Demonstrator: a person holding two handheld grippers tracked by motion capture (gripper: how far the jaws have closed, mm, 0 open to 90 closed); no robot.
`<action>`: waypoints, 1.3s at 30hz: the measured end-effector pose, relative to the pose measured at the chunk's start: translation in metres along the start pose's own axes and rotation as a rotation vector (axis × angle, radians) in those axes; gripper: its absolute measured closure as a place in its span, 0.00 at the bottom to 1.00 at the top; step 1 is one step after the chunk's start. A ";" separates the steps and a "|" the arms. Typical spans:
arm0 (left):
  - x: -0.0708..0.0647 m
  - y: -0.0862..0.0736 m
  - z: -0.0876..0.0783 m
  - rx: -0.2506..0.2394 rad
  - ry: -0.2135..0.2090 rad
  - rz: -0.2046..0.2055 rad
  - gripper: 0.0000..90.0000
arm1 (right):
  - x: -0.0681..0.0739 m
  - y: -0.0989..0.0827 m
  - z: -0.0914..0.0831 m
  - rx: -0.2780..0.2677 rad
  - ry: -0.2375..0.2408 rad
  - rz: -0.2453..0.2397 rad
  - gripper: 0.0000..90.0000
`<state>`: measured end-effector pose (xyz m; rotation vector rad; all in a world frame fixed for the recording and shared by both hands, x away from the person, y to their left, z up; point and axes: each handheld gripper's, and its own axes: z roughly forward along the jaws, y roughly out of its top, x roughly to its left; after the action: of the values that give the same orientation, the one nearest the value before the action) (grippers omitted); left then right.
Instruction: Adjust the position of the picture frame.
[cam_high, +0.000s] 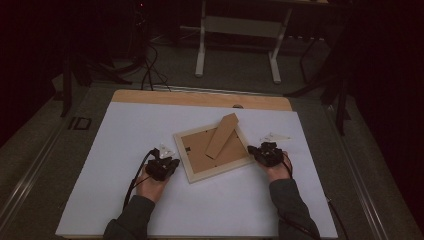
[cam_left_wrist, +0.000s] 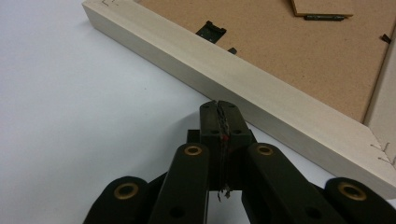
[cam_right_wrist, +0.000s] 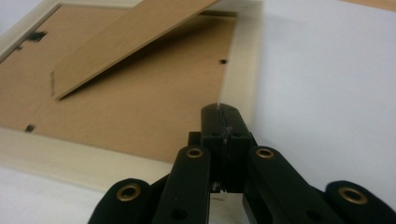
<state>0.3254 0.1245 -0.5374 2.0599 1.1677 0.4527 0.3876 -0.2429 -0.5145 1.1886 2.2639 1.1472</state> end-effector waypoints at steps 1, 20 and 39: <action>0.000 0.000 0.000 0.001 0.000 0.004 1.00 | -0.002 0.001 -0.001 0.001 -0.009 0.007 1.00; -0.002 0.003 0.002 0.006 0.000 0.012 1.00 | -0.019 -0.007 0.005 0.071 -0.056 0.070 1.00; 0.005 0.004 0.003 0.008 0.009 -0.018 1.00 | -0.011 -0.025 -0.003 0.082 0.004 0.058 1.00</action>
<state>0.3318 0.1260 -0.5368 2.0551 1.1940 0.4492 0.3794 -0.2609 -0.5329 1.2916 2.3138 1.0880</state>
